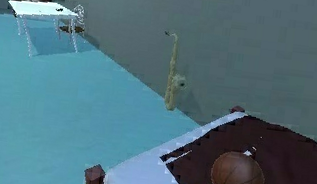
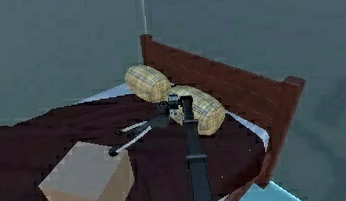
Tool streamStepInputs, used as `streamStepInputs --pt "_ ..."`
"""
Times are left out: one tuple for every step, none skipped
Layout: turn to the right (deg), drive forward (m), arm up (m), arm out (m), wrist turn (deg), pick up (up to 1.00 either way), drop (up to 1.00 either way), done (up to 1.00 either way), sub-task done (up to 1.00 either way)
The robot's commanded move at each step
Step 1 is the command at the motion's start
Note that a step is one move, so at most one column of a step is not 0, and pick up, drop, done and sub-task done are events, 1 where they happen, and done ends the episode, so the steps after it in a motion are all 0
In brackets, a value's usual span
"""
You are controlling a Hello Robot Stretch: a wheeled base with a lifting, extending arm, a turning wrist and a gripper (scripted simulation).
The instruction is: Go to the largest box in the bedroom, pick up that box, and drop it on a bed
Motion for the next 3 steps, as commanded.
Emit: streamStepInputs --pt "0.0 0.00 0.10 0.00 0.0 0.00 0.00 0.00 0.00" --pt "0.0 0.00 0.00 -0.08 0.0 0.00 0.00 0.00 0.00" --pt "0.0 0.00 0.00 0.00 0.0 0.00 0.00 1.00 0.00"
